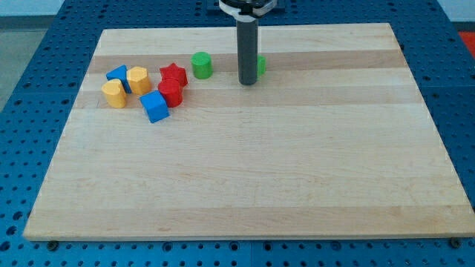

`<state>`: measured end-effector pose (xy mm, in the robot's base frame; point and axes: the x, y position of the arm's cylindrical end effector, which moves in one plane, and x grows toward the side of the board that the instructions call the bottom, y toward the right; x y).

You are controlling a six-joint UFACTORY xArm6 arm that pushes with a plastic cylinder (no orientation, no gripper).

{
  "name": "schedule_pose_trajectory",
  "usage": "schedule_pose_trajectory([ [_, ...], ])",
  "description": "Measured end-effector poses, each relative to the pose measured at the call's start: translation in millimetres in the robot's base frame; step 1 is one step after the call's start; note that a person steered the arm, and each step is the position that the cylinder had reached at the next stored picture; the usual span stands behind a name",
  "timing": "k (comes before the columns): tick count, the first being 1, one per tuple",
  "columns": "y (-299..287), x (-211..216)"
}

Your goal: Place the green blocks at the top center of the board

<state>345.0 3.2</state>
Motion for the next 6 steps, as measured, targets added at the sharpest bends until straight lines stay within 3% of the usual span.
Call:
schedule_pose_trajectory([
  [2, -14.0, -12.5],
  [4, 16.9, -37.5],
  [6, -34.9, -65.2],
])
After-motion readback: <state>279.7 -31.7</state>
